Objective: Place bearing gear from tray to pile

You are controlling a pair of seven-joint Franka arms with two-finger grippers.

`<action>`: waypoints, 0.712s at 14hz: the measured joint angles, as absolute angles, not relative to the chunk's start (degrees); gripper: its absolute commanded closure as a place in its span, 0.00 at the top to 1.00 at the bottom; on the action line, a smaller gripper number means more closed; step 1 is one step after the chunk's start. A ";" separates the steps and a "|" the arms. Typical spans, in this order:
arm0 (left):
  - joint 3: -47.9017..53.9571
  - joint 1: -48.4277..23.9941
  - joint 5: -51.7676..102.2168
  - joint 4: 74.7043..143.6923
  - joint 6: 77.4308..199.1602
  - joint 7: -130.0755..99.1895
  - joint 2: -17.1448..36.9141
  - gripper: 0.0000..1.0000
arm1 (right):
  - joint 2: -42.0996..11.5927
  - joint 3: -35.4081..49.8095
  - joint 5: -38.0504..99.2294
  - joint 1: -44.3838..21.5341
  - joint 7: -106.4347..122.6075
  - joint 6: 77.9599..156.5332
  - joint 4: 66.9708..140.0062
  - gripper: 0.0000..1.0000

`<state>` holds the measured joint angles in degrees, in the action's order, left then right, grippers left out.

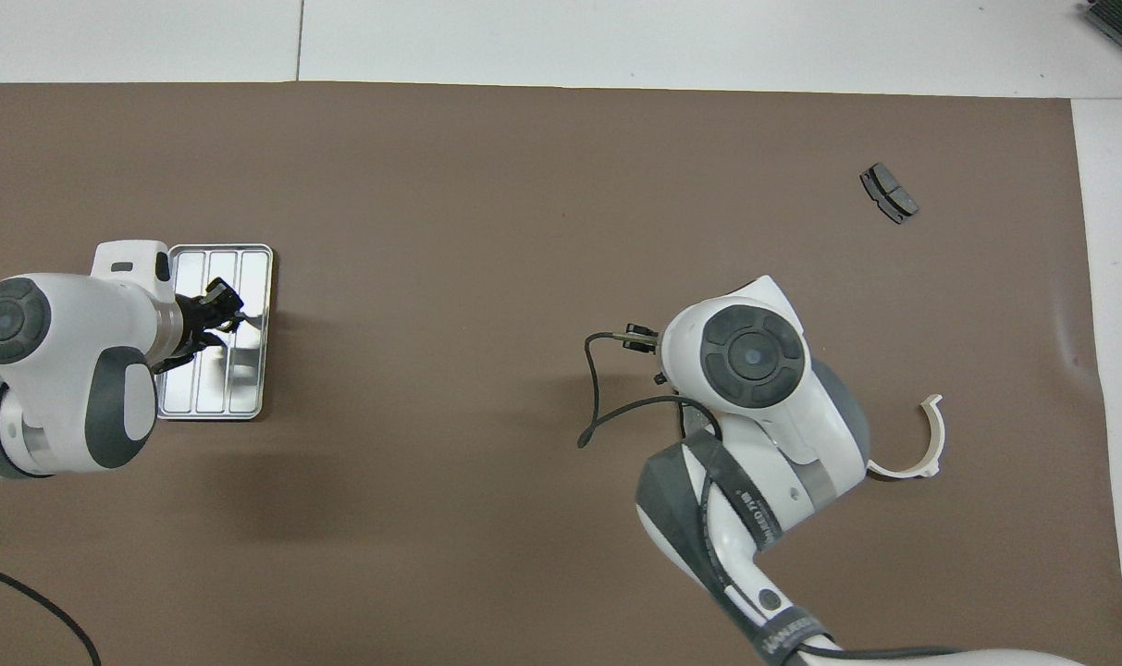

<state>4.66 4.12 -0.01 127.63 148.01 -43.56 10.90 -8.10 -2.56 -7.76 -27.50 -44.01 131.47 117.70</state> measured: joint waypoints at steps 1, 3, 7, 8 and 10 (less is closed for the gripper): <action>4.66 4.12 -0.01 127.65 148.35 -43.56 11.09 0.41 | -7.72 -2.57 -7.76 -24.98 -40.62 131.47 118.77 0.00; 4.66 4.12 -0.01 127.67 148.73 -43.57 11.23 0.34 | -7.67 -2.62 -7.74 -20.53 -35.55 131.61 119.82 0.00; 4.65 4.12 -0.01 127.63 148.75 -43.57 11.18 0.17 | -7.67 -2.59 -7.72 -12.12 -24.00 131.61 120.61 0.00; 4.72 4.09 -0.01 127.58 148.72 -43.58 11.21 0.16 | -7.67 -2.61 -7.38 -9.77 -20.28 131.61 121.08 0.00; 4.99 3.99 -0.01 126.83 148.21 -43.58 11.26 0.15 | -7.71 -2.62 -4.99 -5.01 -12.40 131.61 122.07 0.00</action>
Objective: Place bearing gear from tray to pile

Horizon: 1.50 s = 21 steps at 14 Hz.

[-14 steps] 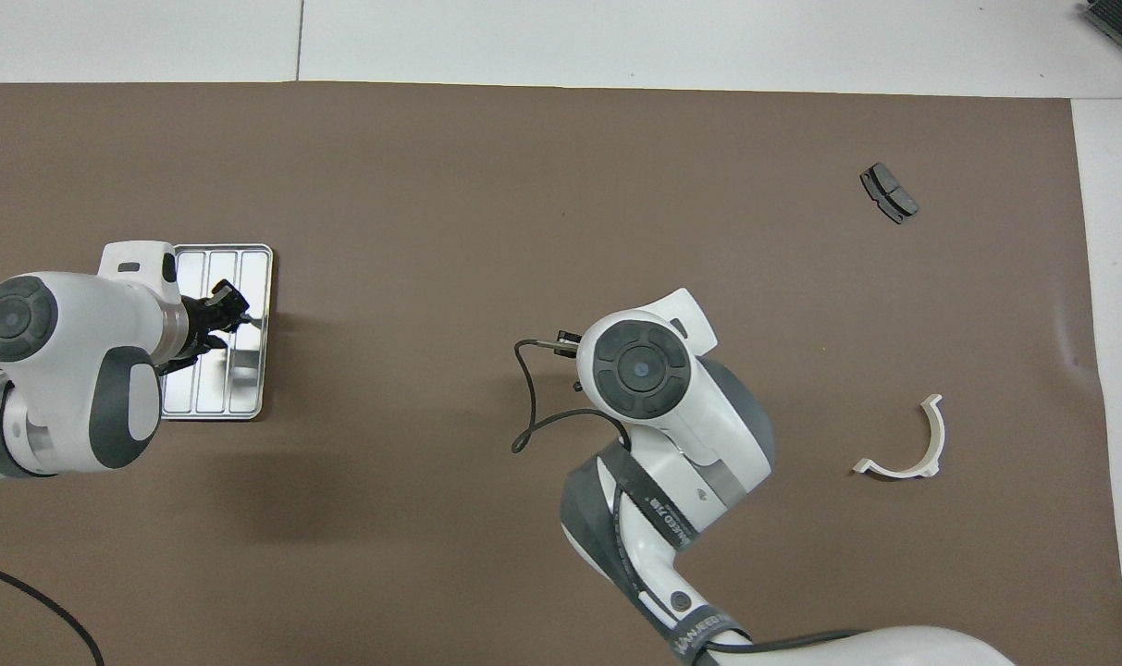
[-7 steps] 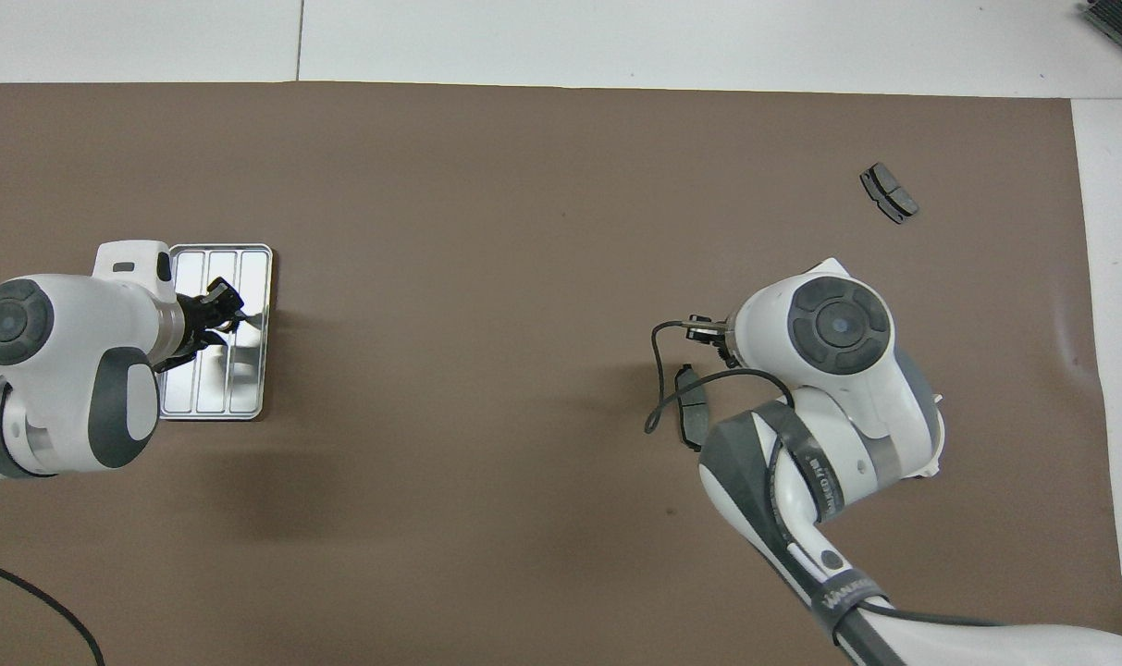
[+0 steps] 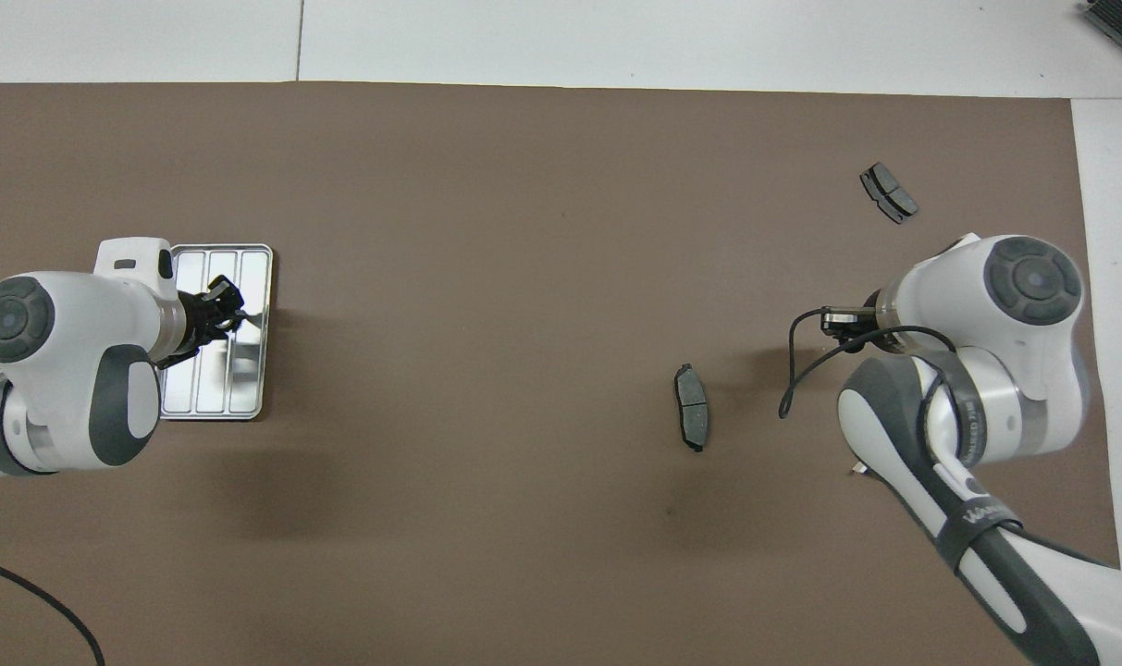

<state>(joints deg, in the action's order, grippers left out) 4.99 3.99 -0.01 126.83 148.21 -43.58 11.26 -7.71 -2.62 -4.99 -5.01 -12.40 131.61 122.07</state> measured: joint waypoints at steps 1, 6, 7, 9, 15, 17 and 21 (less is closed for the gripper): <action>5.11 3.97 -0.01 125.92 147.27 -43.58 11.28 0.15 | -7.80 -2.63 -3.59 -3.04 -8.65 131.62 122.35 0.00; 5.44 -0.58 -0.01 120.69 141.47 -47.05 11.31 0.15 | -10.17 -2.63 -2.28 3.32 -0.12 135.06 123.04 0.00; 5.52 -3.29 -0.01 120.13 141.09 -50.13 11.33 0.16 | -10.98 -2.63 -2.28 3.70 0.19 136.17 123.09 0.04; 5.66 -8.77 -0.01 119.33 140.51 -54.91 11.34 0.19 | -11.90 -2.61 -2.28 3.95 0.20 136.94 123.15 0.41; 5.91 -23.83 -0.01 118.96 140.05 -58.11 11.42 0.23 | -12.00 -2.58 -2.25 4.21 0.20 137.11 123.19 0.97; 5.96 -27.26 -0.01 119.50 140.07 -58.10 11.45 0.23 | -11.85 -2.45 -2.25 4.15 0.20 137.15 122.83 1.00; 5.95 -30.55 -0.03 121.14 140.83 -56.41 11.55 0.83 | -10.62 -1.88 -2.10 1.61 -0.11 136.63 119.96 1.00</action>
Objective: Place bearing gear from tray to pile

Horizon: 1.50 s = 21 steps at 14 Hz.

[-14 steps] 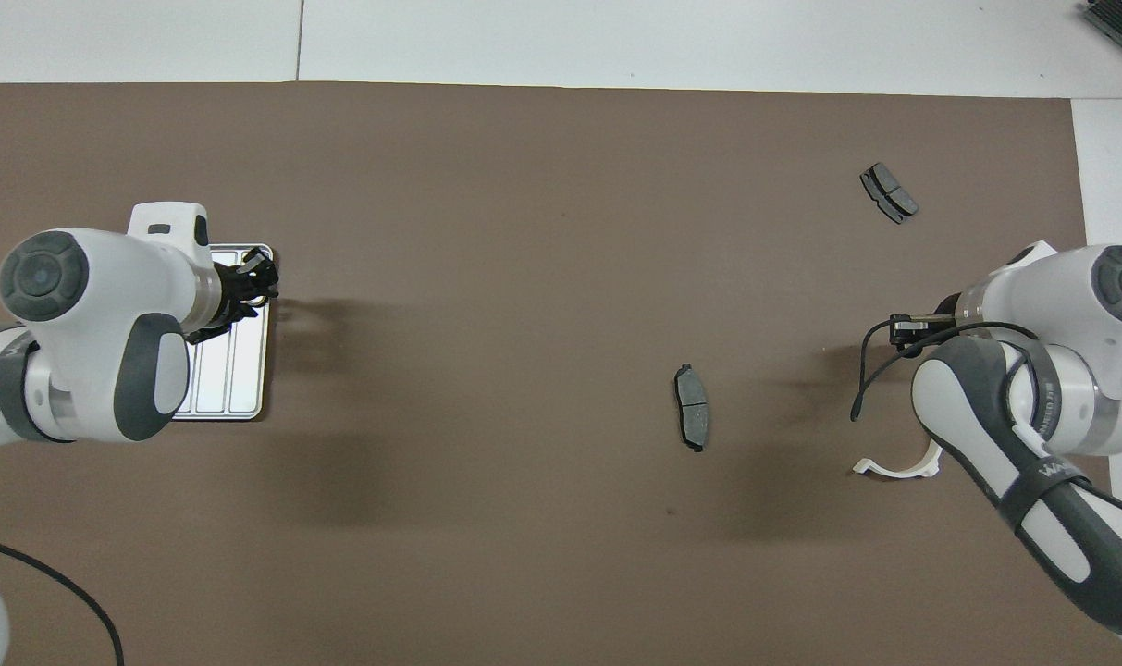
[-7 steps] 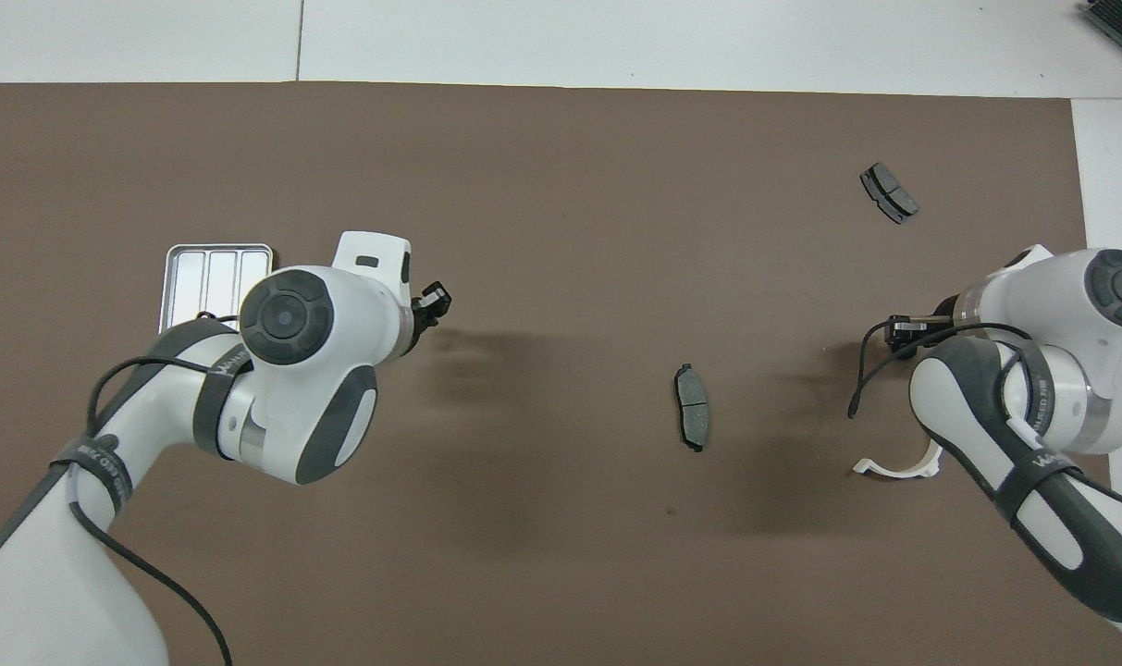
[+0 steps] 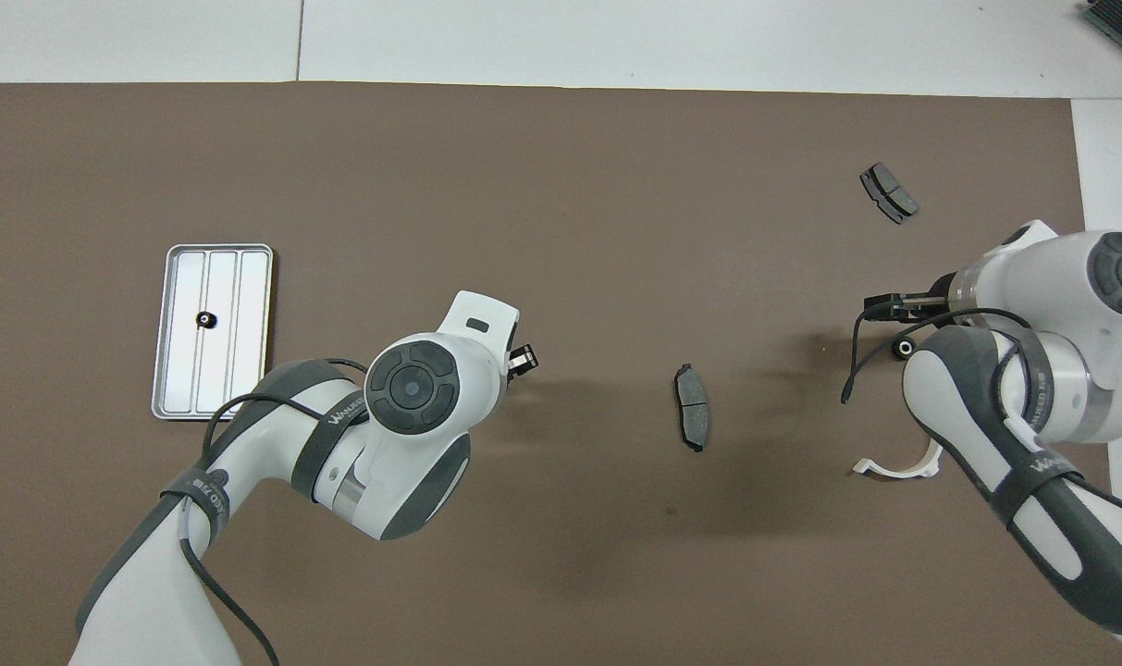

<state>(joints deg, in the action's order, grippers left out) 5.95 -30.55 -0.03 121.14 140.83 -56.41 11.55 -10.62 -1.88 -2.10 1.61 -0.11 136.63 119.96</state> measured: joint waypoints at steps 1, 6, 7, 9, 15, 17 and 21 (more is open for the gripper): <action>5.88 -30.55 -0.03 121.26 140.91 -55.69 11.58 0.89 | -10.34 -1.83 -1.87 0.46 -1.15 136.05 119.09 1.00; 4.75 -29.75 -0.03 120.20 140.95 -55.00 11.55 0.89 | -10.19 -1.53 -1.39 -7.23 -14.27 132.55 114.45 1.00; 4.57 -28.10 -0.05 119.20 140.48 -54.58 11.53 0.89 | -10.25 -1.45 -1.39 -9.40 -17.63 132.55 114.15 1.00; 4.32 -22.58 -0.07 117.07 137.90 -50.44 11.37 0.89 | -10.48 -1.31 -1.38 -14.04 -23.32 132.57 113.69 1.00; 4.14 -5.99 -0.09 115.98 134.51 -26.06 11.09 0.89 | -14.76 -1.20 -1.38 -28.95 -39.84 132.61 108.36 1.00; 4.11 -1.46 -0.09 116.66 133.90 -16.29 11.05 0.88 | -17.41 -1.20 -1.43 -32.39 -43.22 132.59 105.45 1.00; 4.14 4.60 -0.09 118.91 133.97 -2.44 10.87 0.77 | -26.10 -1.26 -1.49 -37.95 -48.61 132.55 97.46 1.00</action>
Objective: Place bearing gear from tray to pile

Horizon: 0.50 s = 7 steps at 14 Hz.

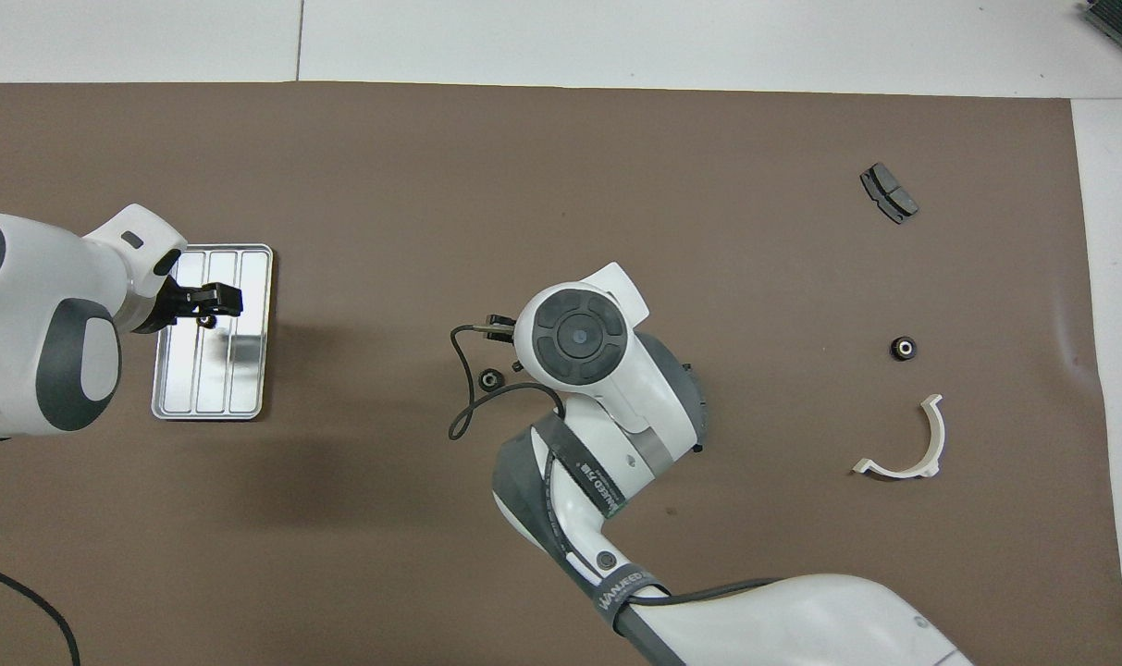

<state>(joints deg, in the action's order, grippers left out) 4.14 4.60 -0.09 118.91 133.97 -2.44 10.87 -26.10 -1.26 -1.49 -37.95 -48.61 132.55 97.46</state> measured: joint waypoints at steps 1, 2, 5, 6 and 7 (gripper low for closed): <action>4.15 5.48 -0.09 119.19 134.21 -0.45 10.85 0.70 | -27.81 -1.28 -1.49 -38.83 -49.37 132.55 96.20 1.00; 4.16 6.23 -0.09 119.46 134.80 0.84 10.85 0.66 | -29.18 -1.27 -1.50 -39.73 -50.23 132.66 95.14 1.00; 4.20 7.07 -0.09 120.68 137.92 1.73 11.08 0.61 | -31.10 -1.30 -1.51 -41.91 -51.17 132.75 93.63 0.95; 4.26 7.07 -0.09 121.17 138.96 1.73 11.25 0.60 | -31.29 -1.30 -1.51 -42.37 -51.19 132.74 93.65 0.92; 4.34 7.07 -0.09 121.75 140.20 1.73 11.53 0.60 | -31.46 -1.30 -1.52 -42.66 -51.19 132.74 93.73 0.88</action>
<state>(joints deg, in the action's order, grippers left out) 4.34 7.07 -0.09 121.75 140.20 1.73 11.53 -31.46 -1.30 -1.52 -42.66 -51.19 132.74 93.73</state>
